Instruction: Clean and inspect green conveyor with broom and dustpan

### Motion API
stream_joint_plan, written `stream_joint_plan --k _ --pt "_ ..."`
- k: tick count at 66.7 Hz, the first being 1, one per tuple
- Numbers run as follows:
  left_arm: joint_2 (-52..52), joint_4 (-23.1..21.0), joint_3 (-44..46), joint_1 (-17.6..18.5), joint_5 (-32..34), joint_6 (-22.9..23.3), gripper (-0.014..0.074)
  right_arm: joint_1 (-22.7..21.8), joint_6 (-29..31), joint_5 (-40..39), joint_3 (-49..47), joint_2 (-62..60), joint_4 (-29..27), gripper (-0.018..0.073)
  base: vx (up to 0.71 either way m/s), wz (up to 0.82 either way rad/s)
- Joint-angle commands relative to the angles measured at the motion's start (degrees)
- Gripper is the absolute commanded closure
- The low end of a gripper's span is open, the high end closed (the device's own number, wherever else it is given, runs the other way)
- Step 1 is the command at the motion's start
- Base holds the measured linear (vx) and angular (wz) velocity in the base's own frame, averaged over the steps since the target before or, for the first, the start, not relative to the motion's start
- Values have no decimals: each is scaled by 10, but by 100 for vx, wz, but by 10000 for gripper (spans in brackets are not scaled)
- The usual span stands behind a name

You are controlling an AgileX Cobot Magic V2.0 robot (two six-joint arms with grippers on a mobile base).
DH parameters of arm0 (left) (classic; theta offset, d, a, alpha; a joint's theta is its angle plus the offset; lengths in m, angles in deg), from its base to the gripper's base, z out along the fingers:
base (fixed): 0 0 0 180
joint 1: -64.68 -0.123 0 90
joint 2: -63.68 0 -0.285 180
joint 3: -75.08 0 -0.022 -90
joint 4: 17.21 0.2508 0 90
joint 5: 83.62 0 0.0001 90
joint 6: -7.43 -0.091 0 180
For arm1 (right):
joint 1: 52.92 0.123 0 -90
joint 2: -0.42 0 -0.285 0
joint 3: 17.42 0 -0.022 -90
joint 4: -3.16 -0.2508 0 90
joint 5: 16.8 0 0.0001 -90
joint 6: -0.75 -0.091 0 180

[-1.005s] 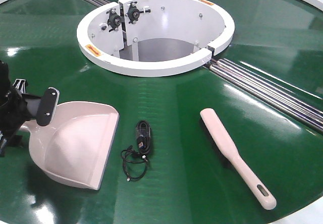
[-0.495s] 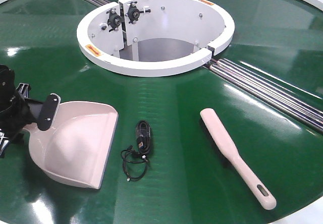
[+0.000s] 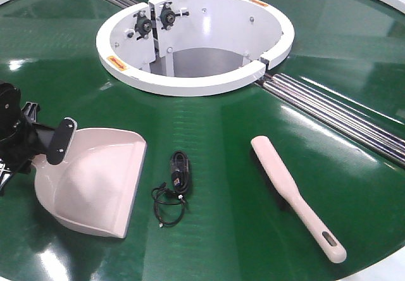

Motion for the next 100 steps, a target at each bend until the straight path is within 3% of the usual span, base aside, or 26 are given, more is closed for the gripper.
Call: stream_joint_plan --k 1,18,29,100 --pt "-27 10 17 15 9 -2 603 -4 1 -43 7 -10 2 569 0 0" --pt "-27 11 18 41 -4 6 603 -4 1 -43 7 -10 2 569 0 0" --pt "-26 21 29 48 -17 46 603 -4 1 -43 7 -10 2 569 0 0" --pt "-23 15 44 48 -41 60 603 -4 1 -43 7 -10 2 569 0 0"
